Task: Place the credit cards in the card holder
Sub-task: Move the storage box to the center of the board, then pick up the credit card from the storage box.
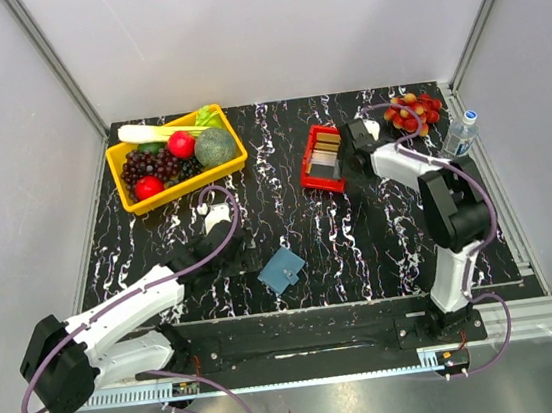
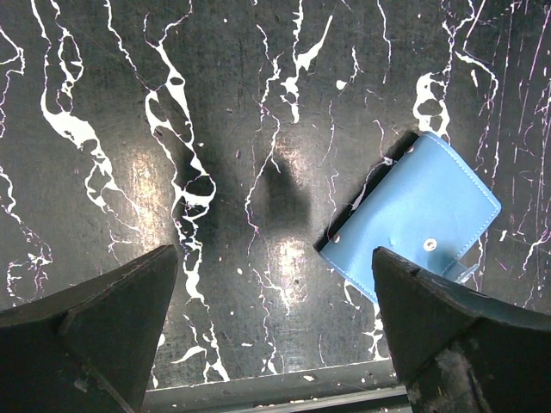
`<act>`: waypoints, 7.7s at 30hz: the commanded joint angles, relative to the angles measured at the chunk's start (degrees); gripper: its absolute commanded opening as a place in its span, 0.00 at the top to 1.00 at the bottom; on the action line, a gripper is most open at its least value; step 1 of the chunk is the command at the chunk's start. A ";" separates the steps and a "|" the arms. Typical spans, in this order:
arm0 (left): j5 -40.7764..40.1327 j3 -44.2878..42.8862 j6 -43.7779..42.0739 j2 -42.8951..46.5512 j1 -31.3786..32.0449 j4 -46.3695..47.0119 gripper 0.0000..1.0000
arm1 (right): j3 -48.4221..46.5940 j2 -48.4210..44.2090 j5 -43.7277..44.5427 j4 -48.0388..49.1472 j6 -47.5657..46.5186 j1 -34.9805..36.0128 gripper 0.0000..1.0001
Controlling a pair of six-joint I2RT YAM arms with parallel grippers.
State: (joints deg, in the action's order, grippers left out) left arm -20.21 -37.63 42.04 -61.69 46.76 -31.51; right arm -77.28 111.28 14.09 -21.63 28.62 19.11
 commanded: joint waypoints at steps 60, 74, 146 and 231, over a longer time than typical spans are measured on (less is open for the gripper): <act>30.83 -29.25 3.92 -44.29 3.42 30.01 0.14 | 10.21 -18.12 -11.63 -8.87 -21.95 -2.85 0.47; 33.13 -36.55 6.65 -54.32 2.28 31.24 0.43 | 10.22 -12.85 -19.36 -7.55 -23.61 -3.91 0.40; 30.76 -33.66 1.90 -50.28 0.17 31.59 0.29 | 10.04 -23.99 -27.27 -10.28 -19.31 -13.93 0.35; 31.46 -32.25 1.20 -49.58 0.26 31.24 0.40 | 20.23 -25.24 0.41 1.50 -28.27 2.77 0.35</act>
State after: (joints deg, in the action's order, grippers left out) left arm 10.70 -69.97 43.62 -112.68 46.85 -1.39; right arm -57.49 87.96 11.22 -22.50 2.81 21.65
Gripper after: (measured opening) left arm 0.605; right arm 0.646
